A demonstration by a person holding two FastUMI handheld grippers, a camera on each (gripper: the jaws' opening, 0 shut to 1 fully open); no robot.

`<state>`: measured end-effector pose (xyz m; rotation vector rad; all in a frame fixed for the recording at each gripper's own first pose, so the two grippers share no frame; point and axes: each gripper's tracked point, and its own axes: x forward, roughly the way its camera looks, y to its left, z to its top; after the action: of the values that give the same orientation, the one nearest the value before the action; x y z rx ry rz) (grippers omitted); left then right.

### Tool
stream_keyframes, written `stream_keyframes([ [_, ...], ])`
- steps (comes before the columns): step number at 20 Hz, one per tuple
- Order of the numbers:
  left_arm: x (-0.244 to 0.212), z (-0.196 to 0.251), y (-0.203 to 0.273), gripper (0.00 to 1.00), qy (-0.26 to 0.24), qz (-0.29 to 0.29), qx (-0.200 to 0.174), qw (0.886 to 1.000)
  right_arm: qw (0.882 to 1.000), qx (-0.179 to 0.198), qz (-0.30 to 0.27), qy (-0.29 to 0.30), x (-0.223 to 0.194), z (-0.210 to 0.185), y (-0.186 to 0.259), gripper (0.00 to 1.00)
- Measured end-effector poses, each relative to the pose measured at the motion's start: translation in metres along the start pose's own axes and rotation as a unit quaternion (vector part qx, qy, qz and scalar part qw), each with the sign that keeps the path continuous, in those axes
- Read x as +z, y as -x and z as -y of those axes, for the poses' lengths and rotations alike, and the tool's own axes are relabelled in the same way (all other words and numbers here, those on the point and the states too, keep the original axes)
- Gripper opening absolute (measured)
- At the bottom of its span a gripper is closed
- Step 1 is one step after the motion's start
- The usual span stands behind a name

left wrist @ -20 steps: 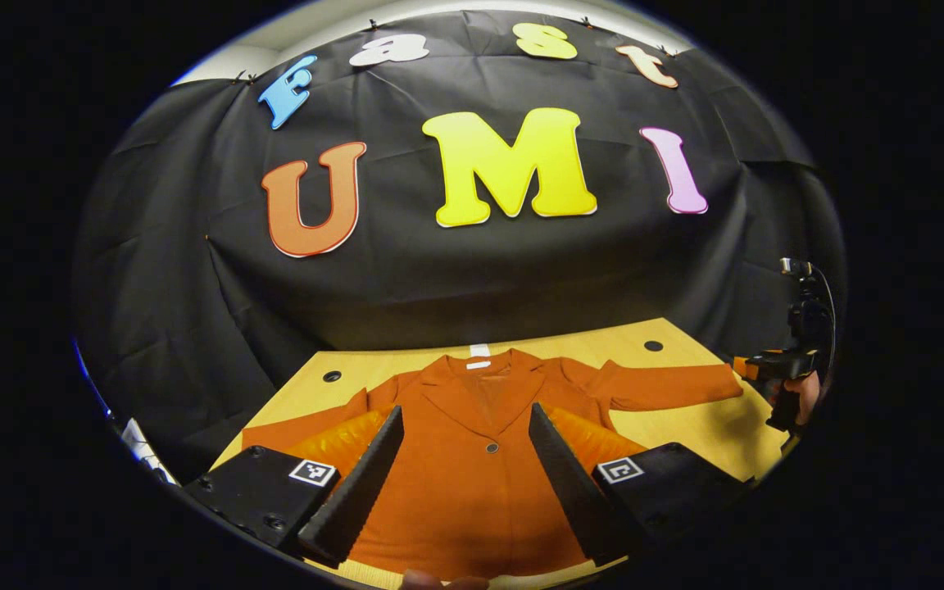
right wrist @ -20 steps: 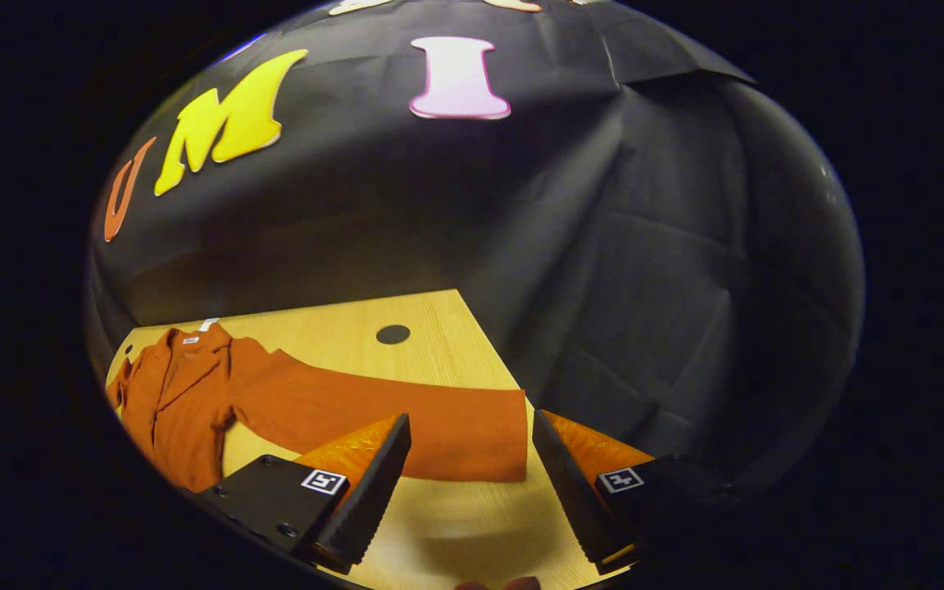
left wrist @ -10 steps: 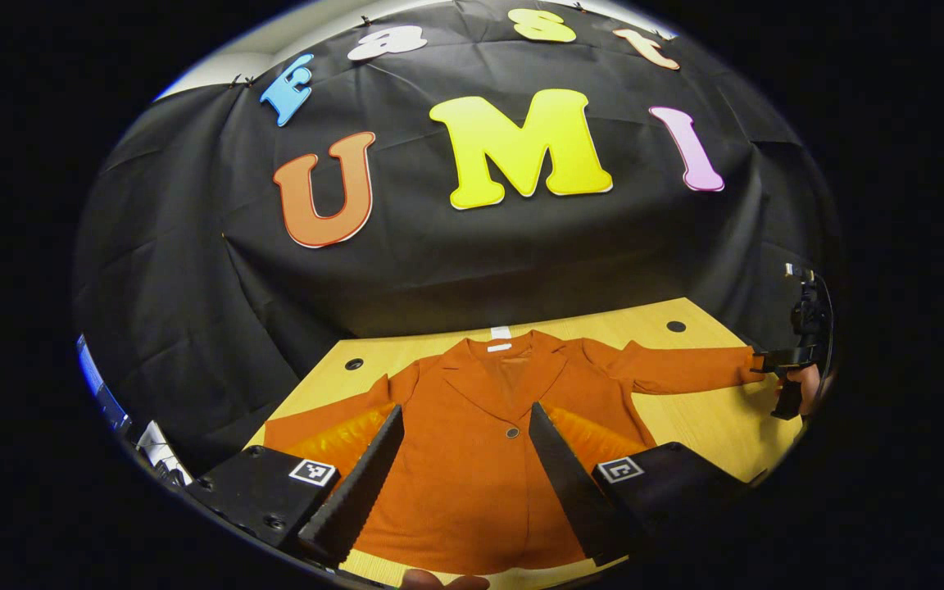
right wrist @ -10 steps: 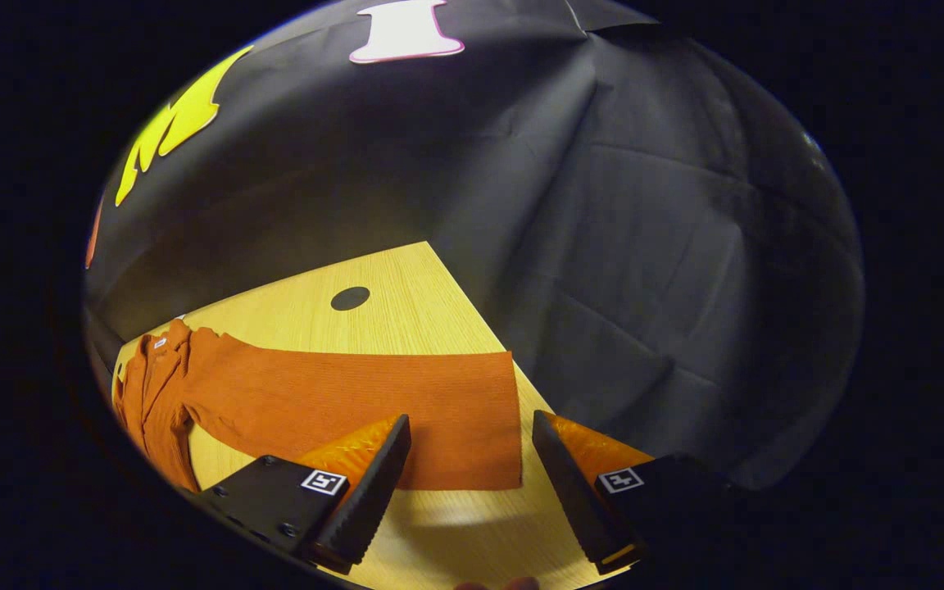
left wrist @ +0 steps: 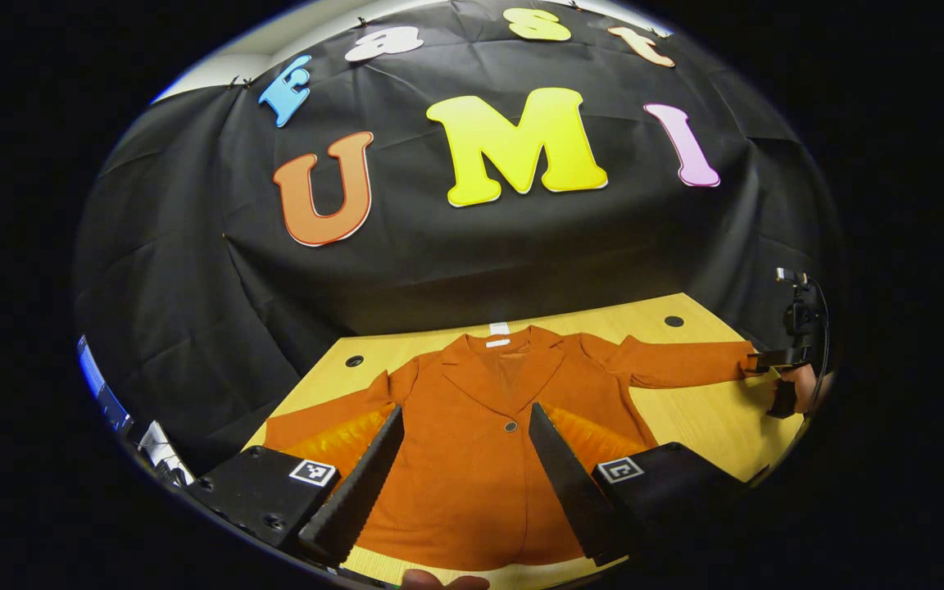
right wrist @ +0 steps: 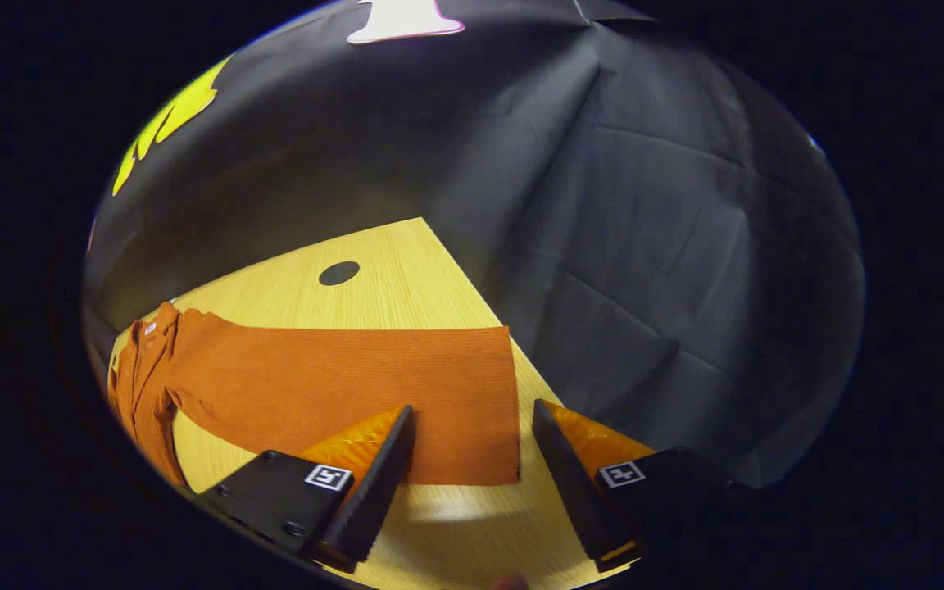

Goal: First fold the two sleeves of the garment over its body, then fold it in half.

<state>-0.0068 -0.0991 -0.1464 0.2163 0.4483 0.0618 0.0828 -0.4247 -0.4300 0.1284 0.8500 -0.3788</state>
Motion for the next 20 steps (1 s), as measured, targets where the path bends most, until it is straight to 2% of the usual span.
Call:
stream_keyframes([
  [1,-0.002,0.0,0.0,0.99,0.0,-0.002,-0.002,1.0,1.0,0.008,0.005,0.004,0.0,-0.006,0.001,0.88],
  [3,-0.002,-0.002,-0.003,0.99,-0.005,-0.002,-0.006,1.0,0.999,0.026,0.013,0.015,0.0,-0.013,-0.004,0.6],
  [4,-0.001,-0.003,-0.003,0.99,-0.008,0.0,-0.008,1.0,0.999,0.037,0.014,0.012,0.0,-0.017,-0.005,0.5],
  [6,0.001,-0.007,-0.002,0.99,-0.011,0.007,-0.011,1.0,0.999,0.037,0.018,0.015,0.002,-0.015,-0.001,0.19],
  [7,-0.001,-0.013,-0.002,0.99,-0.012,0.007,-0.01,1.0,0.999,0.035,0.02,0.028,0.004,-0.015,0.001,0.19],
  [9,-0.006,-0.024,-0.003,0.99,-0.011,0.002,-0.005,1.0,0.998,0.023,0.02,0.049,0.006,-0.016,-0.003,0.08],
  [13,-0.011,-0.038,-0.006,1.0,0.01,-0.001,-0.004,1.0,0.997,0.02,0.034,0.061,0.019,-0.02,0.008,0.07],
  [14,-0.011,-0.039,-0.006,0.99,0.012,0.0,-0.004,1.0,0.997,0.02,0.04,0.065,0.027,-0.02,0.018,0.01],
  [20,-0.018,-0.044,-0.012,0.99,0.026,0.002,-0.014,1.0,0.991,0.021,0.102,0.088,0.091,-0.043,0.051,0.01],
])
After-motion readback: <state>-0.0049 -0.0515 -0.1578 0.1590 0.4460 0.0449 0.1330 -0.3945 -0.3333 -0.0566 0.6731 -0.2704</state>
